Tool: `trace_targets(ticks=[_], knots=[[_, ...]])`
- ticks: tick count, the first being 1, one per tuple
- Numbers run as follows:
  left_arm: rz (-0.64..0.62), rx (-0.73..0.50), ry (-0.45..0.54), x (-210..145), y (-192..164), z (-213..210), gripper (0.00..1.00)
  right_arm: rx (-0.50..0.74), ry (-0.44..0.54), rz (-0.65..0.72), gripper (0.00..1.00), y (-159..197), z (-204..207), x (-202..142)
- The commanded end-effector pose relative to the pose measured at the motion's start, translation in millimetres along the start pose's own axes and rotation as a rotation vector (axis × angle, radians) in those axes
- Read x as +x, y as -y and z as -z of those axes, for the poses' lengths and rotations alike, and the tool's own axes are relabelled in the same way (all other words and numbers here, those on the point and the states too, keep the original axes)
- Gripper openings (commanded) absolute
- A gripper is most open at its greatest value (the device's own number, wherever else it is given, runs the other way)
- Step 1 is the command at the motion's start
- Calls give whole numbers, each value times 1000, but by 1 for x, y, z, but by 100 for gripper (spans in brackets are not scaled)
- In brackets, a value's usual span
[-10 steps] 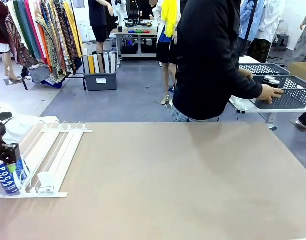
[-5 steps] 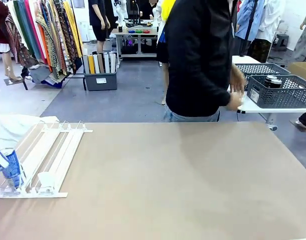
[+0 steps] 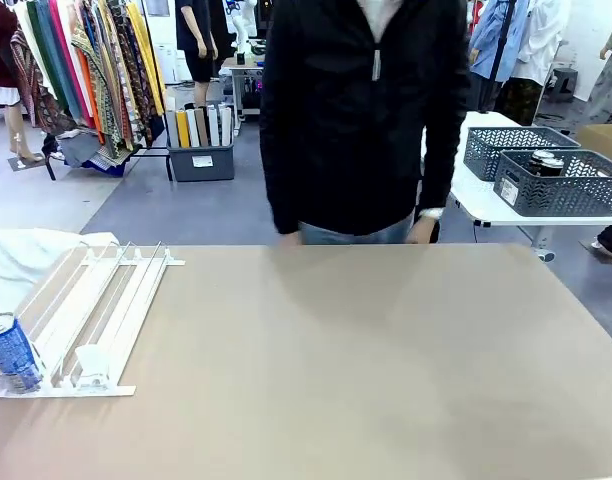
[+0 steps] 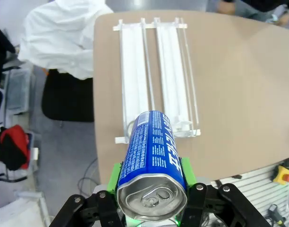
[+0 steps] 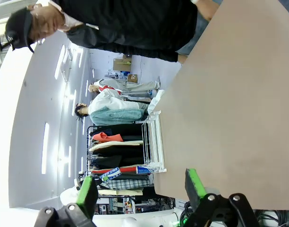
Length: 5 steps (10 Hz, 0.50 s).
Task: Retrieve and store the cans from the dispenser.
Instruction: Pick up one can from the Automatic Can Dispenser and place it in the middle of the table.
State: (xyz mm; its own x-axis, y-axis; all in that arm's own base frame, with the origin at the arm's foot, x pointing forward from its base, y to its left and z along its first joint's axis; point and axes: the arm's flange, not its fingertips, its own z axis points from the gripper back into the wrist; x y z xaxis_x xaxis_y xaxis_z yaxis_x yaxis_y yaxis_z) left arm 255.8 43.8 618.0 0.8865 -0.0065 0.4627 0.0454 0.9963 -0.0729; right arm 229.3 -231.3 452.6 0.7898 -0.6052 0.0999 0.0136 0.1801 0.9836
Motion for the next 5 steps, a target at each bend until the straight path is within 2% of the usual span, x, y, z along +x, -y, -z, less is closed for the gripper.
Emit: trace_targets(ticks=[1,5], knots=[[6,37,0,0,1,-2,0,-8,-14,-12,100,0,-3,-3],[6,37,0,0,1,-2,0,-8,-14,-12,100,0,-3,-3]])
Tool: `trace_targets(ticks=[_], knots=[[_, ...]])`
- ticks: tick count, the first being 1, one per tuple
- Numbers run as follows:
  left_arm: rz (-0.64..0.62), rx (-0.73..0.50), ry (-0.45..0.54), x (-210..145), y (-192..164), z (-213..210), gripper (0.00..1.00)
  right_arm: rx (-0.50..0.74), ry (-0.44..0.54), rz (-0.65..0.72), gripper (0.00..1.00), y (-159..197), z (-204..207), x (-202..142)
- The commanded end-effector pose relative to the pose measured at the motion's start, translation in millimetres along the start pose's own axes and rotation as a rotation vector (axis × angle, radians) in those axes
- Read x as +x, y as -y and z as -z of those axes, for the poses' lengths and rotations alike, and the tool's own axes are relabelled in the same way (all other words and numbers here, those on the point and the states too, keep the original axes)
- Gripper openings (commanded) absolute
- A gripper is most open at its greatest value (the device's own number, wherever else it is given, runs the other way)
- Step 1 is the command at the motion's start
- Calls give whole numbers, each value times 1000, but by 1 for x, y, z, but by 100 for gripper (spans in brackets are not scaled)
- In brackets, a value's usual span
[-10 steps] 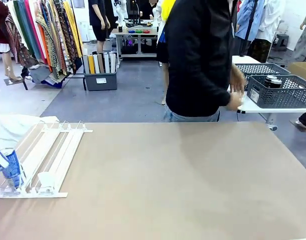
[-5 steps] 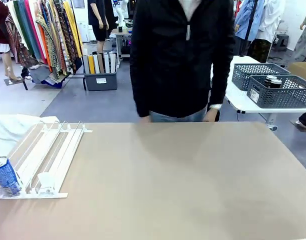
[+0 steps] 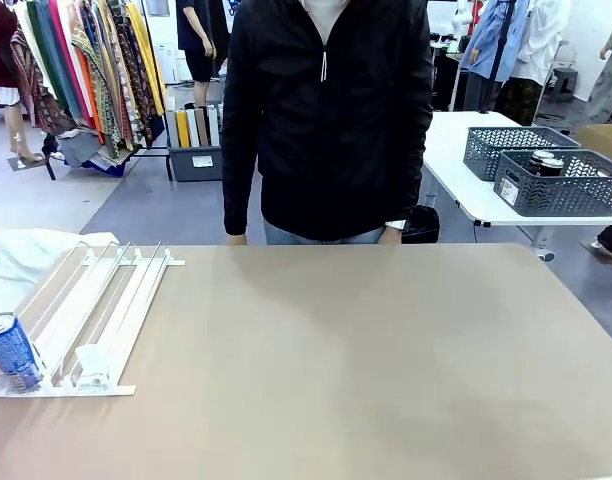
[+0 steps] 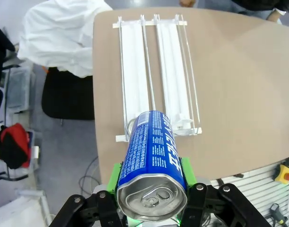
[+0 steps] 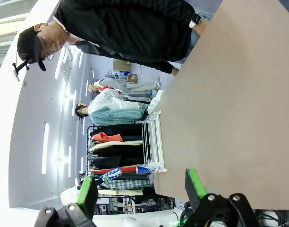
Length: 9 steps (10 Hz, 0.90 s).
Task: Retrieve and store the cans from the dispenser.
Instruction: Pick up one can from the Automatic Can Dispenser and place it in the middle of the table.
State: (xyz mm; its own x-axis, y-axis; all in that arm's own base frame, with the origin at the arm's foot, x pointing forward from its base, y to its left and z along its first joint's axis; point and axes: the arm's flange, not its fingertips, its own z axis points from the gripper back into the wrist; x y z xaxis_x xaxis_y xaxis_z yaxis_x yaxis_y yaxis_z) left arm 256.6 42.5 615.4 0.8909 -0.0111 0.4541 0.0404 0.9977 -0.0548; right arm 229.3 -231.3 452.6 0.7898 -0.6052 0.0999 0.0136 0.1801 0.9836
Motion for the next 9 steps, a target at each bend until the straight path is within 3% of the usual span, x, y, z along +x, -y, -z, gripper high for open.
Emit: trace_targets(ticks=[1,3,5,7,9], knots=[[-1,-1,0,0,0,0,0,-8,-14,-12,100,0,-3,-3],[-68,-24,95,18,62,2,0,-8,-14,-12,100,0,-3,-3],[144,-73,153,54,176,34,0,-8,-14,-12,100,0,-3,-3],[376,-108,81,86,291,94,0,-8,-14,-12,100,0,-3,-3],[471,-224,12,82,382,151,0,-8,-14,-12,100,0,-3,-3]])
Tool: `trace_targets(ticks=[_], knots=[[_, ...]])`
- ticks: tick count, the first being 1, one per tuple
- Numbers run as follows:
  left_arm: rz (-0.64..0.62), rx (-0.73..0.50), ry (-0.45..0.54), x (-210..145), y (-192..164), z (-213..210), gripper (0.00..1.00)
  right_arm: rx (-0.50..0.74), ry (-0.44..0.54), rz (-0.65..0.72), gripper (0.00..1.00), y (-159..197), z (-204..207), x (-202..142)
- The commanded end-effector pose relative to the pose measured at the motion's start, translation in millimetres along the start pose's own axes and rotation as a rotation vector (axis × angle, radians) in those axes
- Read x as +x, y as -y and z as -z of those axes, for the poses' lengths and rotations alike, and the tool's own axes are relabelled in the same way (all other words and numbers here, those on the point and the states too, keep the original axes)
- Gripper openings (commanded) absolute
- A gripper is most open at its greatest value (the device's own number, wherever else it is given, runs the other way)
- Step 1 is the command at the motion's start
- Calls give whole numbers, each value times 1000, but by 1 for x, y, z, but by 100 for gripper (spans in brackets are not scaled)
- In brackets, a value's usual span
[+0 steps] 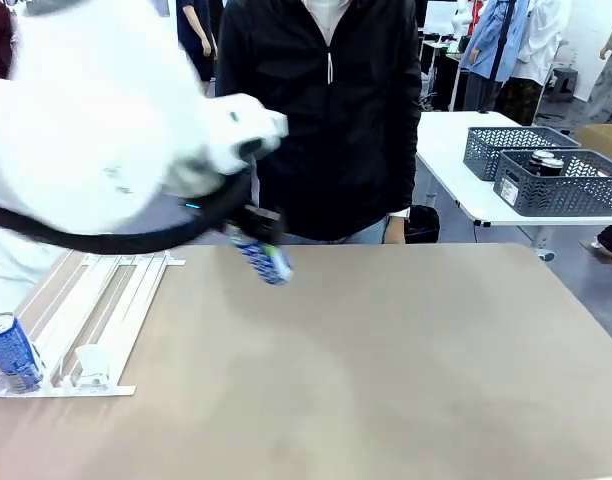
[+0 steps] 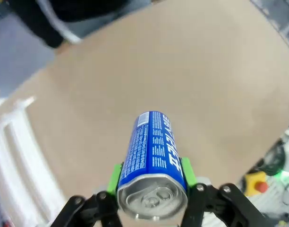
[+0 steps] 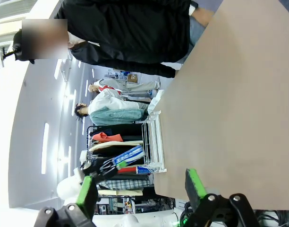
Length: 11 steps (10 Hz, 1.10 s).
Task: Retrieve and store the cans from the dispenser.
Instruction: Pick up one can from the Automatic Can Dispenser and place it in the middle of the table.
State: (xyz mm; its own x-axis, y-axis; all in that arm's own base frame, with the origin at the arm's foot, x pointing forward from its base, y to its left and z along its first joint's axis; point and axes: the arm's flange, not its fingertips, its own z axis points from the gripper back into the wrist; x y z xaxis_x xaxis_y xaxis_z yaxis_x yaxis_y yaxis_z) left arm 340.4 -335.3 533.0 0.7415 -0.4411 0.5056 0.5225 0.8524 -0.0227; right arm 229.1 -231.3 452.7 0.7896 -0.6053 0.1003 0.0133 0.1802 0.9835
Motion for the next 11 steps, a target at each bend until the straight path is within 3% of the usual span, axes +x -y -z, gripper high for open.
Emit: trace_targets(ticks=[1,2,5,9,11], knots=[[16,-14,-76,39,15,50,0,-8,-15,-12,100,0,-3,-3],[48,7,-173,36,32,81,0,-8,-15,-12,100,0,-3,-3],[77,58,-308,35,54,145,0,-8,-15,-12,100,0,-3,-3],[65,37,-396,32,56,171,0,-8,-15,-12,100,0,-3,-3],[66,41,-390,31,54,172,0,-8,-15,-12,100,0,-3,-3]])
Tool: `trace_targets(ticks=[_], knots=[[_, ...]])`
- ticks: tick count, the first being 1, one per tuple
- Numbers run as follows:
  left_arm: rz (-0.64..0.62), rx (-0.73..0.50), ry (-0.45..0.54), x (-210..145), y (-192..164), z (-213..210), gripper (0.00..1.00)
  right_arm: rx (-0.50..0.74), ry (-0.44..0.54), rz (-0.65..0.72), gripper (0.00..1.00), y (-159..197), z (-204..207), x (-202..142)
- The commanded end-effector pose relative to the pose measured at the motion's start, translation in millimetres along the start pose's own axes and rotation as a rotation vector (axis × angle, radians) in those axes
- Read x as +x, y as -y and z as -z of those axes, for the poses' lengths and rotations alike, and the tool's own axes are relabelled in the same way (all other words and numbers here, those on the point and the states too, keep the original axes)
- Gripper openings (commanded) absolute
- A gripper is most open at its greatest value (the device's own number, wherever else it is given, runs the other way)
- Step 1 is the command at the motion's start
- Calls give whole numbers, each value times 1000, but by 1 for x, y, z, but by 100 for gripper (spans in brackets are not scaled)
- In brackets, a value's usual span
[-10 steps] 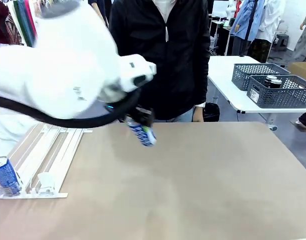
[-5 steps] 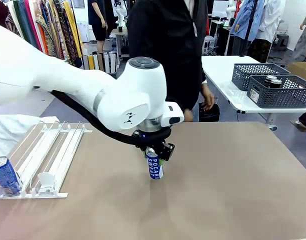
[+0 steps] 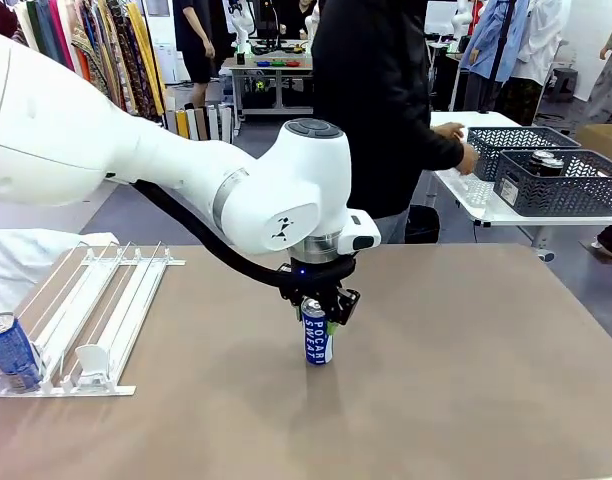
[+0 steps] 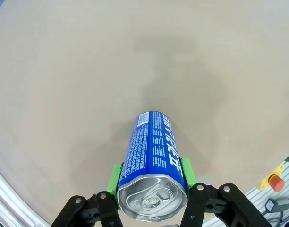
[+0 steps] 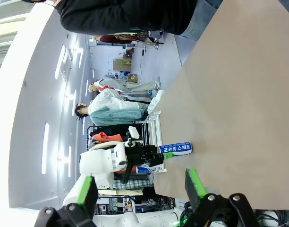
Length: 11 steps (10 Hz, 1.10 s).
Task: Retrieve and store the cans from the dispenser.
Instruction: Pick up one can from the Automatic Can Dispenser and place it in the middle of the table.
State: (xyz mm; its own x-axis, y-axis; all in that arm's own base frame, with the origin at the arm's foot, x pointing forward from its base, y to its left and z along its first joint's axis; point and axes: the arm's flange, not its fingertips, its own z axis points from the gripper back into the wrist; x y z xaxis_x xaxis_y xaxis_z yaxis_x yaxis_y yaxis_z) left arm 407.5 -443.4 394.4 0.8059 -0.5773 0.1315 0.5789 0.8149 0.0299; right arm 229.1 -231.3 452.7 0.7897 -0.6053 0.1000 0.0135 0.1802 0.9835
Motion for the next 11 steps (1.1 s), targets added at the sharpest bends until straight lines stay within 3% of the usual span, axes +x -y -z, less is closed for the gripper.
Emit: trace_targets(ticks=[1,2,3,5,8,9,11], knots=[[-21,10,13,1,1,-7,0,-8,-15,-12,100,0,-3,-3],[-17,12,13,3,-1,-7,54,-8,-15,-12,100,0,-3,-3],[-16,15,17,1,0,-8,100,-8,-15,-12,100,0,-3,-3],[-18,39,57,-5,-2,-20,100,-8,-15,-12,100,0,-3,-3],[-8,38,252,-59,-23,-96,100,-8,-15,-12,100,0,-3,-3],[-22,5,276,-86,-48,-124,100,-8,-15,-12,100,0,-3,-3],[-134,-155,347,-149,-134,-166,100,-8,-15,-12,100,0,-3,-3]])
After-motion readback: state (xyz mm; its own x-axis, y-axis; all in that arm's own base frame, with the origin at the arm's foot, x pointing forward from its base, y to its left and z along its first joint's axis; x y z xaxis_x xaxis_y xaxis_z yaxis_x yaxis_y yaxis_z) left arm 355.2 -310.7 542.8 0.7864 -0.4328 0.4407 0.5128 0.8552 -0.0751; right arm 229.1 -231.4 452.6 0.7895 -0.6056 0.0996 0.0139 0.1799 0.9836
